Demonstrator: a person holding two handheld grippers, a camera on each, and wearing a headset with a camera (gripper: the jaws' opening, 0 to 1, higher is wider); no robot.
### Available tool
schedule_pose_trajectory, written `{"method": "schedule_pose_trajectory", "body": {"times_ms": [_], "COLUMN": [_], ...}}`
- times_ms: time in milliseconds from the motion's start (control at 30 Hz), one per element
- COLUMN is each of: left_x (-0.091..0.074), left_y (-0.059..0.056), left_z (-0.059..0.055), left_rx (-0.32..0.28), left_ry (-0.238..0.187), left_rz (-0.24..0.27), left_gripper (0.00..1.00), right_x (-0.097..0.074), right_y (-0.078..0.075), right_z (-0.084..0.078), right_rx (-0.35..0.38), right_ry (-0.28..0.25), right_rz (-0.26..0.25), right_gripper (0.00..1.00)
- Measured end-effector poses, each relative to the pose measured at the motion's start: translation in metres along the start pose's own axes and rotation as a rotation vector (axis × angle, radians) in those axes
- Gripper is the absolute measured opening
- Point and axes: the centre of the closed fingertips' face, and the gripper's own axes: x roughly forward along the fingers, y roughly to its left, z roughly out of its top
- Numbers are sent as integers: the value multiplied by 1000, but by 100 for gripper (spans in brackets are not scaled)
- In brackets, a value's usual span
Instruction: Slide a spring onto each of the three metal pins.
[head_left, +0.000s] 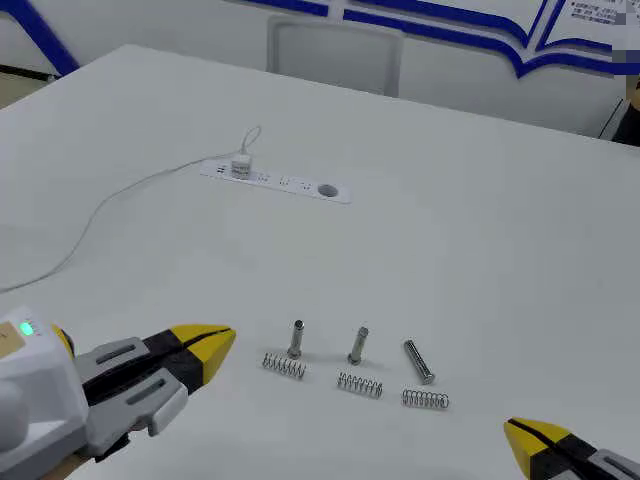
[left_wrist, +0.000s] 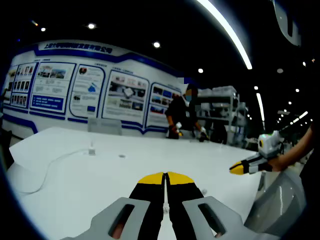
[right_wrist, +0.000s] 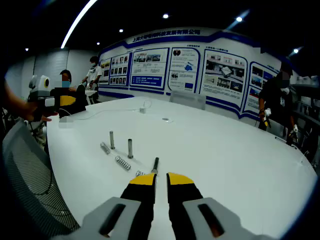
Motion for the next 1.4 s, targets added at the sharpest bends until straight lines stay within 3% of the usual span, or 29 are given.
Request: {"method": "schedule_pose_trajectory", "body": {"times_ms": [33, 67, 100, 167, 233, 300, 367, 467, 567, 600, 667, 767, 833, 1067, 1400], "left_x": [-2, -4, -6, -4, -2, -1, 0, 3, 6, 7, 9, 9, 9, 8, 6], "left_y": [3, 1, -2, 1, 6, 8, 8, 8, 5, 1, -4, -6, -2, -1, 1], "left_z": [-2, -5, -10, -11, -5, -16, -23, -23, -32, -38, -38, -39, -40, -41, -45], "left_rx": [25, 26, 16, -30, 0, -17, 6, 5, 27, 37, 54, 101, 124, 178, 180], "left_ry": [-1, 8, 19, 19, -27, 11, 42, 40, 70, 102, 106, 119, 137, 150, 173], "left_rz": [24, 16, 12, 36, 67, 81, 71, 81, 70, 53, 35, 29, 55, 61, 71], "left_gripper": [2, 2, 3, 18, 44, 62, 70, 84, 100, 100, 100, 100, 100, 100, 100], "right_x": [0, -2, -3, -3, 0, 3, 6, 7, 10, 10, 11, 13, 12, 11, 11], "right_y": [-1, -1, 0, -1, -3, 1, 9, 19, 25, 27, 29, 31, 33, 34, 33], "right_z": [3, 3, -3, -9, -9, -9, -8, -3, 3, 0, -4, -3, -5, -1, -4], "right_rx": [-1, 1, 14, 44, 41, 52, 69, 53, 88, 97, 83, 84, 96, 118, 118], "right_ry": [-29, -40, -19, -6, -10, -27, -40, -45, -93, -79, -55, -67, -56, -75, -56], "right_rz": [-4, 2, 16, 16, 1, 8, 33, 63, 89, 98, 115, 133, 136, 147, 143], "right_gripper": [15, 20, 24, 26, 32, 47, 59, 69, 81, 84, 84, 84, 84, 85, 84]}}
